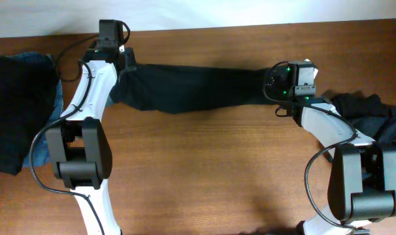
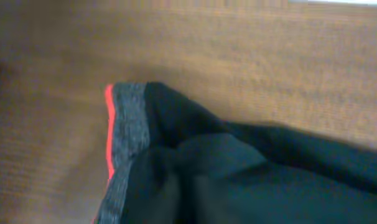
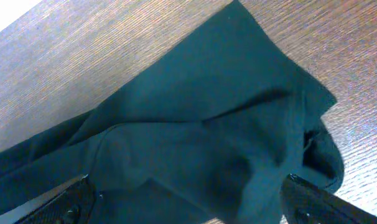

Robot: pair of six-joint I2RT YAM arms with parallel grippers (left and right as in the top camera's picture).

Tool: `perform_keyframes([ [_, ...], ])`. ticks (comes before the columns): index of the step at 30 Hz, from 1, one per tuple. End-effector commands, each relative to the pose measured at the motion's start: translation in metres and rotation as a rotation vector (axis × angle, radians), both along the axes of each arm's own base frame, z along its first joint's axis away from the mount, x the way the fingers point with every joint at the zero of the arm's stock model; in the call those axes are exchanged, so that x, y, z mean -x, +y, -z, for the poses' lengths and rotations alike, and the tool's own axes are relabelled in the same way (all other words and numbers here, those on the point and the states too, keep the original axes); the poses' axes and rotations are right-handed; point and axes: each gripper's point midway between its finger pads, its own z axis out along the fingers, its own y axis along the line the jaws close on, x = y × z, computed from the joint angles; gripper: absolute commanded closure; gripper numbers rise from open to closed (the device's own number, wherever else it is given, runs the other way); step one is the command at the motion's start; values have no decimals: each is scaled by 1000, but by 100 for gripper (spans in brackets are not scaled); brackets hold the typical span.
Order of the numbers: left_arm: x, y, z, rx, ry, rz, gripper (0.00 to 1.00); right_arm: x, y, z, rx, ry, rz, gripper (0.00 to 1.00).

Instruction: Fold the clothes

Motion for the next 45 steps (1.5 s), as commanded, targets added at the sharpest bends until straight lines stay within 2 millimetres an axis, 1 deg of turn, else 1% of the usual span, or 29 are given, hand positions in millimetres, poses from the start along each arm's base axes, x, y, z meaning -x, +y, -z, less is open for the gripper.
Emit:
perform_keyframes([
  [1,-8,6,1,-41,-18,-12,29,-3,-1,-12,6,-27,-5,1],
  [2,-7,6,4,-41,-11,-12,13,-3,-2,-11,6,-26,-4,2],
  [3,-5,6,9,-42,5,-12,1,-3,-2,-11,10,-26,-2,1],
  [7,4,6,17,-45,57,-10,1,-2,-11,-12,47,-25,34,1],
  [10,21,5,18,-46,135,-4,1,-2,-10,-14,114,-14,-44,1],
  [11,32,4,23,-42,181,-9,1,-1,-11,-13,120,-7,-50,1],
  [14,45,1,33,-28,244,-1,1,1,-11,-11,138,8,-71,1],
  [17,47,-1,41,-18,265,4,1,2,-11,-8,154,23,-90,1],
  [18,47,-2,46,-11,274,4,1,3,-11,-7,172,32,-111,0],
  [20,49,-5,57,3,297,6,1,6,-10,-4,203,55,-151,3],
  [21,50,-5,63,7,309,-2,1,8,-10,-3,223,65,-174,8],
  [22,50,-5,64,9,311,-6,1,8,-10,-2,248,75,-205,12],
  [24,51,-5,67,9,316,-8,1,9,-10,0,317,96,-287,18],
  [27,50,-5,66,9,312,-8,1,10,-10,8,382,129,-372,21],
  [29,50,-5,67,9,312,-8,1,10,-8,17,401,150,-422,24],
  [30,50,-5,66,10,311,-8,1,11,-4,24,405,163,-464,27],
  [32,48,-5,66,10,305,-8,1,13,-4,35,410,189,-484,30],
  [34,48,-5,66,10,303,-8,1,13,-4,47,423,211,-510,37],
  [35,48,-5,66,10,303,-8,1,12,-5,50,428,214,-518,38],
  [36,48,-5,66,10,303,-8,1,9,-5,54,446,213,-535,42],
  [37,48,-5,66,10,303,-8,1,7,-6,55,461,210,-540,46],
  [39,48,-5,66,10,303,-8,1,1,-11,51,492,189,-514,53],
  [42,48,-5,66,10,304,-8,1,-10,-19,39,542,147,-466,57],
  [43,48,-5,66,10,304,-8,1,-12,-23,35,564,139,-455,62],
  [44,48,-5,66,10,303,-8,1,-15,-25,30,592,136,-461,72],
  [45,48,-5,66,10,303,-8,1,-16,-27,27,605,137,-460,78],
])
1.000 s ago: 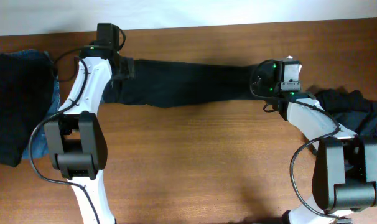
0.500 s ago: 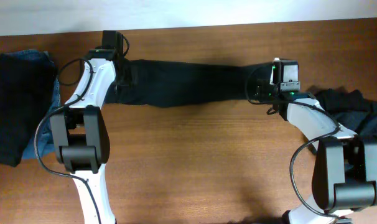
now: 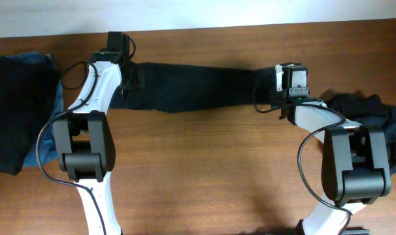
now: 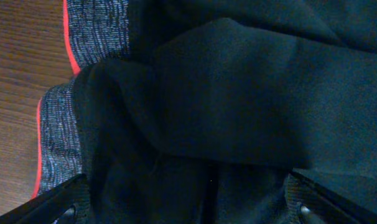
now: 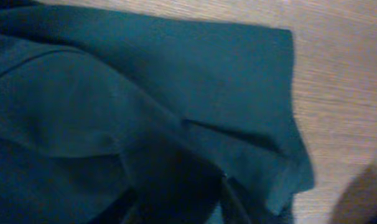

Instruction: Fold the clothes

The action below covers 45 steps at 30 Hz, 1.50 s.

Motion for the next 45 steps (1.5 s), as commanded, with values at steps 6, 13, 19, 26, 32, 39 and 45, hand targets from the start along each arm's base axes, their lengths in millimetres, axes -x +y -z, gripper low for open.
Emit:
perform_keyframes([
  [6,-7,-7,-2,19,-20,1,1,-32,-22,-63,168,-117,9,96],
  [13,-6,-8,-2,19,-19,3,1,-53,-29,-92,244,-211,-54,96],
  [19,-6,-12,-2,19,-20,9,1,-50,-53,-73,205,-173,-47,96],
  [26,-6,-12,-2,19,-19,10,1,-49,-56,-71,192,-165,-49,84],
  [32,-6,-14,-2,18,-19,14,1,-48,-66,-73,121,-201,53,5],
  [39,-5,-13,-2,15,-12,13,1,-25,-64,-47,-184,-79,182,3],
  [45,0,-16,1,50,8,-6,1,-9,-46,-41,-318,33,226,1],
])
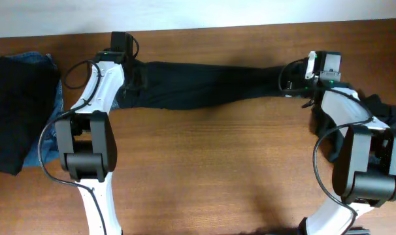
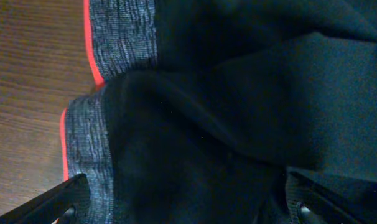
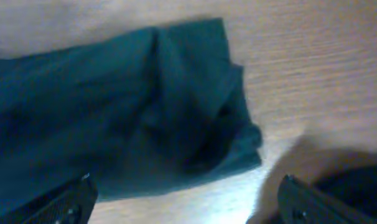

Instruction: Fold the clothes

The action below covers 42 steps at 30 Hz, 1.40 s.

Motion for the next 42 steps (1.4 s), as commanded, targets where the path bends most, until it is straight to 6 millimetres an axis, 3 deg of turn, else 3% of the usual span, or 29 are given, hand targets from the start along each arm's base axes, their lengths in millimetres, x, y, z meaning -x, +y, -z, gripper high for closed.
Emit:
perform_keyframes([
  [1,1,-2,1,49,10,-51,1,-11,8,-18,-107,-40,57,1],
  [9,6,2,-18,85,32,-88,1,-21,-16,-28,-234,-122,50,1],
  [13,3,2,-19,85,20,-87,1,-22,-30,-17,-240,-111,26,1],
  [24,3,2,-20,85,18,-87,1,-26,-25,36,-299,-50,21,3],
  [36,3,2,-19,85,20,-86,1,-29,-26,65,-322,-31,54,4],
  [37,3,2,-19,85,19,-87,1,-29,-26,65,-330,-31,66,16],
  [40,3,2,-19,84,19,-87,1,-31,-17,63,-388,-39,58,65],
  [42,3,2,-19,85,18,-87,1,-32,-9,59,-432,-49,27,83],
])
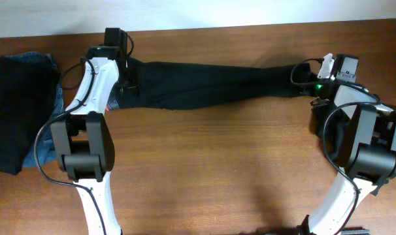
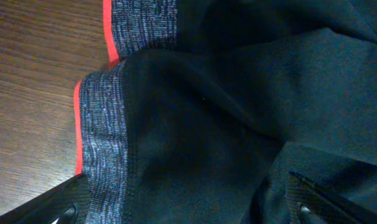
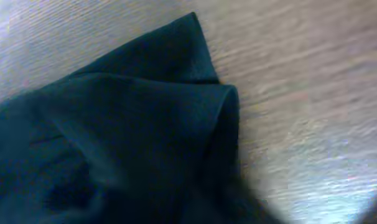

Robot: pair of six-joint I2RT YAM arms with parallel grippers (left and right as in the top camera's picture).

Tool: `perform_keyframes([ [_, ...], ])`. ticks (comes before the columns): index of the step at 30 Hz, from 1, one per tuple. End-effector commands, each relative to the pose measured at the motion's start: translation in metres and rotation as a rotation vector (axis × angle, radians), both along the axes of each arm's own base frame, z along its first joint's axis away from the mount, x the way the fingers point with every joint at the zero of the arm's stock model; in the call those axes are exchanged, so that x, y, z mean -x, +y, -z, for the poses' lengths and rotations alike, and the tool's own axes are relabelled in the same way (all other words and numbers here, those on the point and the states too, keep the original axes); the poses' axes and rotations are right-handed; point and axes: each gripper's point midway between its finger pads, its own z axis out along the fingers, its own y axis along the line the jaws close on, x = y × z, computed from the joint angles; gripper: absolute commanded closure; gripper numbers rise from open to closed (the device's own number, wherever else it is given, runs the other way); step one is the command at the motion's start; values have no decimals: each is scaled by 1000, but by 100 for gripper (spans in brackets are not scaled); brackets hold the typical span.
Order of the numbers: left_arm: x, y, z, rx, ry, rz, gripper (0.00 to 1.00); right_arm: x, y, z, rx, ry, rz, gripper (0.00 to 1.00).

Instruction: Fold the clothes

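Note:
Long black pants [image 1: 211, 85] lie stretched across the far part of the table. Their grey waistband with red trim [image 2: 104, 137] is at the left end. My left gripper [image 1: 123, 79] is over that waistband, and its fingers [image 2: 67, 205] show wide apart at the lower corners of the left wrist view, open. My right gripper [image 1: 311, 82] is at the leg end. The leg hem [image 3: 195, 43] fills the right wrist view very close up. No fingers show there, and the dark cloth runs under the view's lower edge, as if pinched.
A stack of dark clothes on blue denim [image 1: 18, 111] lies at the table's left edge. A crumpled dark garment [image 1: 374, 114] sits at the right edge behind my right arm. The bare wooden table [image 1: 217, 163] stretches toward the front.
My right gripper has moved further right and the leg end reaches further right with it. Its fingers showed apart before and are out of sight now. The left gripper shifted slightly along the waistband.
First the pants lay wide and bunched between both grippers, with the right one well left of the crumpled garment. Then the right gripper was close on the leg end. Later it stood further right with fingers apart. Now the pants lie longer and narrower.

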Motion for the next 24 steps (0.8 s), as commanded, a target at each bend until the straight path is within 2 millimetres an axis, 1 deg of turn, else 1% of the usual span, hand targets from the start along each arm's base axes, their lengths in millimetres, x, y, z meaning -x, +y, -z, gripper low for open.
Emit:
perform_keyframes([
  [1,-6,-2,-7,15,-24,-11,1,0,20,6,-106,0,-44,87],
  [2,-6,-2,-7,15,-26,-11,1,-1,24,2,-123,-10,-57,93],
  [3,-7,-1,-7,16,-28,-12,1,-1,26,-2,-136,-18,-67,96],
  [5,-8,-1,-11,16,-32,-12,1,-1,29,-10,-145,-30,-76,96],
  [8,-11,-1,-29,16,-48,-12,1,1,32,-29,-152,-47,-86,96],
  [11,-18,1,-54,19,-86,-17,1,1,38,-57,-169,-90,-111,96],
  [13,-24,3,-77,21,-121,-22,1,0,48,-91,-197,-157,-155,96],
  [14,-25,4,-84,22,-133,-23,1,1,52,-101,-204,-178,-169,96],
  [15,-27,6,-96,22,-149,-26,1,2,58,-118,-218,-211,-195,96],
  [16,-28,7,-103,23,-161,-29,1,2,65,-129,-223,-233,-216,96],
  [17,-29,8,-108,24,-169,-32,1,3,70,-136,-224,-245,-231,96],
  [19,-31,12,-115,28,-184,-39,1,3,89,-147,-221,-259,-269,96],
  [20,-31,15,-117,30,-188,-44,1,3,103,-149,-223,-259,-297,96],
  [22,-31,20,-120,43,-192,-54,1,3,137,-149,-232,-252,-366,96],
  [24,-29,30,-123,47,-191,-85,1,5,169,-150,-234,-251,-428,96],
])
